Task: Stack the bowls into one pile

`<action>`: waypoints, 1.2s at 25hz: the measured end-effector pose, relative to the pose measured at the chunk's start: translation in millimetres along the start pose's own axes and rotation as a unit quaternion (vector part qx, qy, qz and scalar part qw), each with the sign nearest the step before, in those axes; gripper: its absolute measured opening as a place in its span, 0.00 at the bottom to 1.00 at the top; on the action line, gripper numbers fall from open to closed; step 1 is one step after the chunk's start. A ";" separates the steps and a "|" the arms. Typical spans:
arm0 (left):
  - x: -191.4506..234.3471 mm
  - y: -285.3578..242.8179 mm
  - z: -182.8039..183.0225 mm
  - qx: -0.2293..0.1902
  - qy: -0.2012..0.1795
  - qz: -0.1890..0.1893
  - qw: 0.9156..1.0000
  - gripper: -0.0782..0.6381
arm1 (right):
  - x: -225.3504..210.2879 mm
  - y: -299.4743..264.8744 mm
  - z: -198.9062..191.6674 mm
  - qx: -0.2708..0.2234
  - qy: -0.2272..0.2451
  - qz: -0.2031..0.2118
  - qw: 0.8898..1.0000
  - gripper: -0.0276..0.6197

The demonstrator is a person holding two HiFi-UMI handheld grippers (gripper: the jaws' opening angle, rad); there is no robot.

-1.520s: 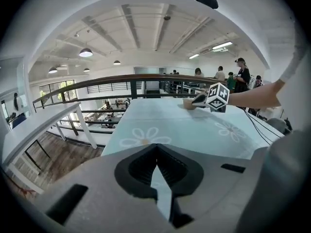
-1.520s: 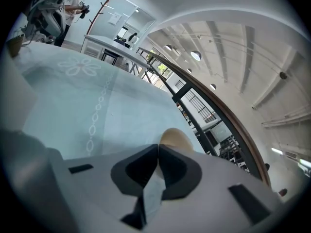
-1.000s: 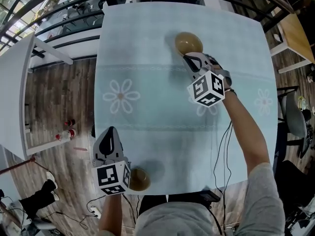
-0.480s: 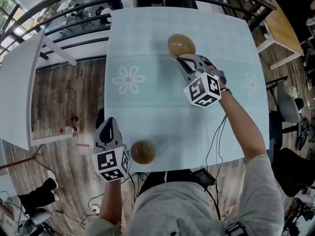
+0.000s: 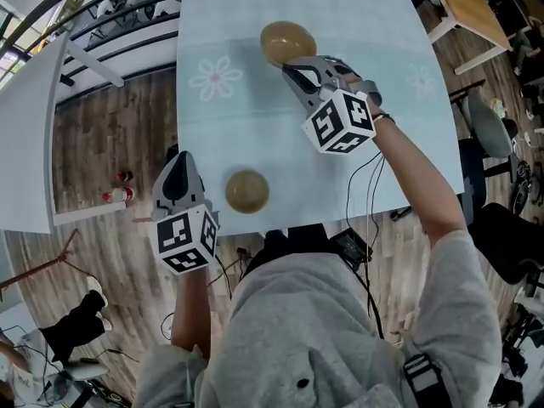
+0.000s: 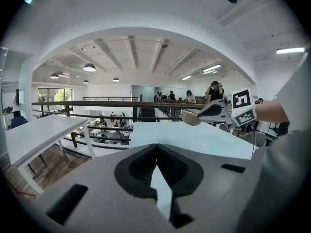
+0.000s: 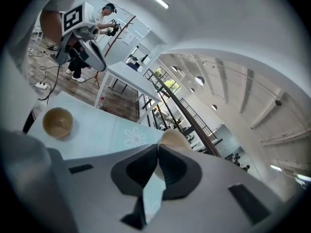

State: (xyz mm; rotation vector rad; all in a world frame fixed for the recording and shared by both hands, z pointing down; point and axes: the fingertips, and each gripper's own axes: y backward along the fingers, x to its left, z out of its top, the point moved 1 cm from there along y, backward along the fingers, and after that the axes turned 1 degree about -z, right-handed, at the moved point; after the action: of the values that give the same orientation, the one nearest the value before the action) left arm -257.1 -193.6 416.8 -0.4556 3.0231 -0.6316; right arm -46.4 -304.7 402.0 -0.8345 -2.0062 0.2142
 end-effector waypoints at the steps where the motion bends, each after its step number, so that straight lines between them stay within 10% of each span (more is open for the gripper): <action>1: -2.1 4.7 -1.5 -0.001 -0.001 -0.002 1.000 0.13 | 6.9 6.0 5.4 -0.004 0.002 0.002 1.000 0.09; 13: -11.6 37.4 -9.6 -0.015 -0.003 -0.006 1.000 0.13 | 82.9 37.8 52.8 -0.036 0.021 0.053 0.998 0.09; 30: -23.3 55.8 -29.1 -0.010 0.003 -0.015 1.000 0.13 | 292.0 47.7 47.0 -0.021 0.042 0.241 0.970 0.09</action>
State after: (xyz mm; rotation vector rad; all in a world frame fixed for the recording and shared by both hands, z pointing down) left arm -252.6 -126.8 420.6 -0.5029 3.0369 -0.6051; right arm -162.7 -75.8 556.3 -1.3295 -1.7080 0.4048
